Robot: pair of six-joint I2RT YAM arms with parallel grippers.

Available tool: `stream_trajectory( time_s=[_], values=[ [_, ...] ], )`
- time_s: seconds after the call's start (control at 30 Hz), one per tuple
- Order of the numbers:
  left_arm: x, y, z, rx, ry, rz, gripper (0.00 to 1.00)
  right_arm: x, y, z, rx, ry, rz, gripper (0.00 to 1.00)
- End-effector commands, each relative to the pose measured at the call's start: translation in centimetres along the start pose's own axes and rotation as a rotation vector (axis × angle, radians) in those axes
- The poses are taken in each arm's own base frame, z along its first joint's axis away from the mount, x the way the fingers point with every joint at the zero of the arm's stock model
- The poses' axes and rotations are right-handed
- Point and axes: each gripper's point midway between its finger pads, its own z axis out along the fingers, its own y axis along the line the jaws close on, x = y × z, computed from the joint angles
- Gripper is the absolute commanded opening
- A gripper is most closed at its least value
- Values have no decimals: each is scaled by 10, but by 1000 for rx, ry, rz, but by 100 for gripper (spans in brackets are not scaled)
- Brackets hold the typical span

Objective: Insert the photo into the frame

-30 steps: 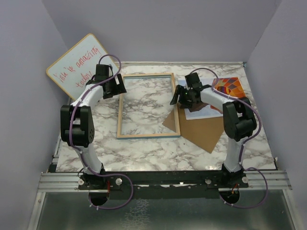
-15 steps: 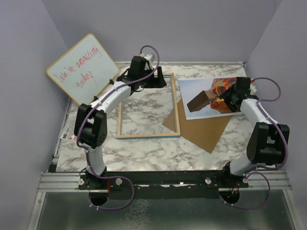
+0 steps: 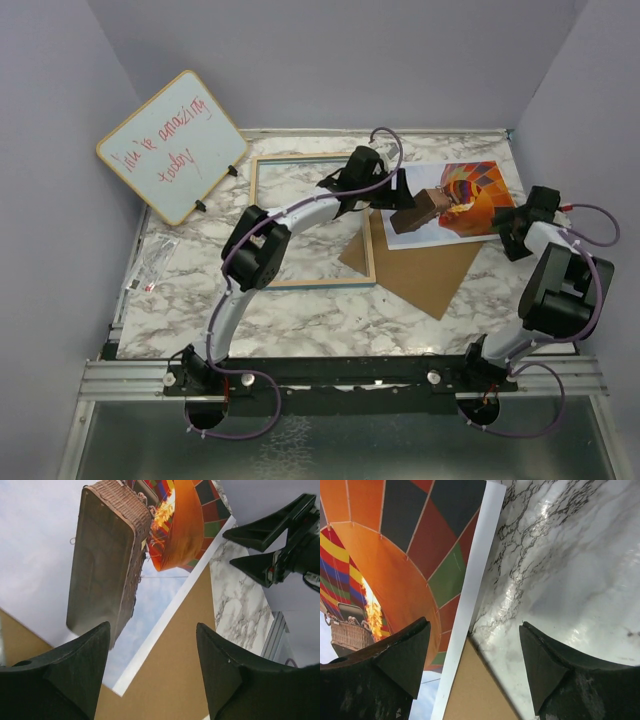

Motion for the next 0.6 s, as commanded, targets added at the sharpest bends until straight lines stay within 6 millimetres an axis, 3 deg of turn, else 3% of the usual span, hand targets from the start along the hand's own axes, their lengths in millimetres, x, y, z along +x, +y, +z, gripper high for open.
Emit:
stream_trajectory(
  time_s=[0.0,0.2,0.4,0.57],
  values=[
    [-11,-17,29,135,-41,-39,68,10,15,18,-160,59,28,77],
    [0,-12,54,195,-52,-54,66,19,23,36,-259,89,19,76],
    [28,33,74,19,43,-141,64,24,36,44,-375,103,19,73],
    [52,67,72,-136,128,-136,63,26,64,25,-590,94,1,68]
  ],
)
